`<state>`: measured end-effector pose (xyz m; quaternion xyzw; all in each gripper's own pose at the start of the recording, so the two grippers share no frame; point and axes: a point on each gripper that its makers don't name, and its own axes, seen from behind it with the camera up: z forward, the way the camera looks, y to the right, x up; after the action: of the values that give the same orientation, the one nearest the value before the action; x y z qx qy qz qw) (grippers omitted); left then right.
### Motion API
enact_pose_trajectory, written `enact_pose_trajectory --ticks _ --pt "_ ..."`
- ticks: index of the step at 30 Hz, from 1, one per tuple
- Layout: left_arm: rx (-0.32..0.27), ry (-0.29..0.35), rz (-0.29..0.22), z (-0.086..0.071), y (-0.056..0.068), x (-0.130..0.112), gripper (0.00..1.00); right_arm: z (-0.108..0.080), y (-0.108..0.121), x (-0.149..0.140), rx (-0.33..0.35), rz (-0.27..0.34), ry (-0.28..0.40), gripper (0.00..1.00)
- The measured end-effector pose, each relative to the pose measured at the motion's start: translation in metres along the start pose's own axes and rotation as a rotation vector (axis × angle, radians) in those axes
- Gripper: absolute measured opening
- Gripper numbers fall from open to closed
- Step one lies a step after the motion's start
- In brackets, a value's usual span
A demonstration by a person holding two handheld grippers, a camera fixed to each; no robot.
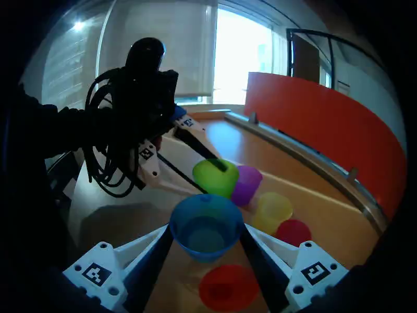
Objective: Pour water
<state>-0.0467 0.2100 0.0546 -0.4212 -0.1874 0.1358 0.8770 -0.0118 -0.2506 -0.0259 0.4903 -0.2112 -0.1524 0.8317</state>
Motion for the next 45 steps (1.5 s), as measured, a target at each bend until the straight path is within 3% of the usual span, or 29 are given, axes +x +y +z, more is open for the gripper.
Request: enact_pose_trajectory --ticks 21,35,45 --pt "0.053 0.114 -0.039 -0.036 0.0 0.046 0.87 -0.036 0.009 0.058 -0.08 0.02 0.204 0.91" --pt "0.09 0.245 -0.058 -0.069 0.002 0.091 0.87 -0.059 0.011 0.091 -0.104 0.007 0.303 0.9" --pt "0.101 0.314 -0.074 -0.083 0.005 0.112 0.87 -0.07 0.013 0.107 -0.118 -0.008 0.349 0.91"
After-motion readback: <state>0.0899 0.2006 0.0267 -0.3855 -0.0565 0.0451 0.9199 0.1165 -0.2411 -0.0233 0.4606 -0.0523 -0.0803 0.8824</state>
